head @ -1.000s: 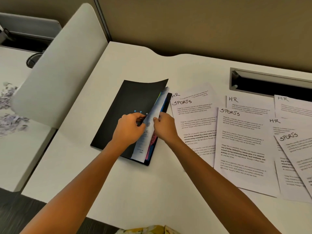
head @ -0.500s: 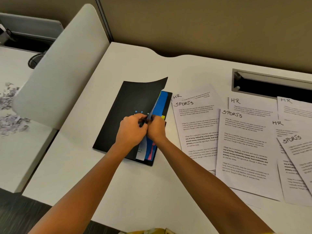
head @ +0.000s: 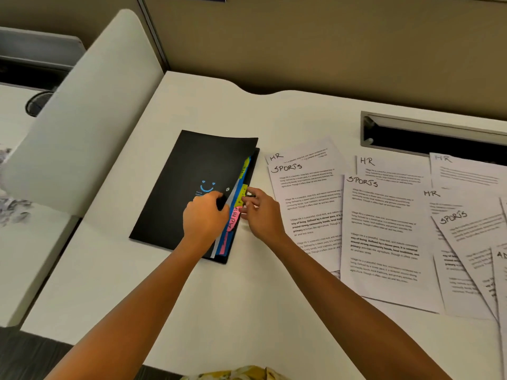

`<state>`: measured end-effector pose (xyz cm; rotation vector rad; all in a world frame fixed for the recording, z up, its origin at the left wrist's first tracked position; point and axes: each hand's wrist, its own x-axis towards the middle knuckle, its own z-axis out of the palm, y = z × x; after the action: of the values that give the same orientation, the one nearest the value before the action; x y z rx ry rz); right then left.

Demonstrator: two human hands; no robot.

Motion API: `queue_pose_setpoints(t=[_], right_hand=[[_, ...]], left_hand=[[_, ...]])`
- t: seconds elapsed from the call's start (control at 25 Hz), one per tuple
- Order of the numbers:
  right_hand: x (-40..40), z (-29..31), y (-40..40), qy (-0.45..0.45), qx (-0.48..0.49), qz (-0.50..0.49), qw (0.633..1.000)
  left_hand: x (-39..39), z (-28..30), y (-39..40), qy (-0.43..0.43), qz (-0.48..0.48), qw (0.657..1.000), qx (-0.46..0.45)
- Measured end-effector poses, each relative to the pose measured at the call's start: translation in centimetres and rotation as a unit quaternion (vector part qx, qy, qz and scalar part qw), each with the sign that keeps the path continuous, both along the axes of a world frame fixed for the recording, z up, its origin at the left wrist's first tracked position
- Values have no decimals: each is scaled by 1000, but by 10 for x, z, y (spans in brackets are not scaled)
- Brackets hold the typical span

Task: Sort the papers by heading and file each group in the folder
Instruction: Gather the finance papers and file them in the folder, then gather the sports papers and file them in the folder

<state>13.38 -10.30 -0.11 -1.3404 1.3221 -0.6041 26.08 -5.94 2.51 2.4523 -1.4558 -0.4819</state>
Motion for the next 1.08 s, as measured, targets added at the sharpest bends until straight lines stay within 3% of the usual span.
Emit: queue_pose_setpoints(t=[0.4,0.56,0.64,0.8,0.92,1.08], right_hand=[[-77,-2,28,-88,13,-63,994],[-114,-6,36,-104,3,-153,983],[-135,-6,38,-104,-7,-200,974],[-185,-2,42,-14,-85,-262,961],[-238,3,38,90,-129,-307,939],[-304,-3,32,225,-97,-332,911]], left_hand=[[2,-8,1,3,14,1000,13],[-18,3,2,81,38,989,-120],[-35,3,-1,95,7,976,-197],[-81,-6,-10,44,-49,978,-195],[-123,-8,-16,104,-113,975,-161],[-169,-18,-25,173,-155,967,-105]])
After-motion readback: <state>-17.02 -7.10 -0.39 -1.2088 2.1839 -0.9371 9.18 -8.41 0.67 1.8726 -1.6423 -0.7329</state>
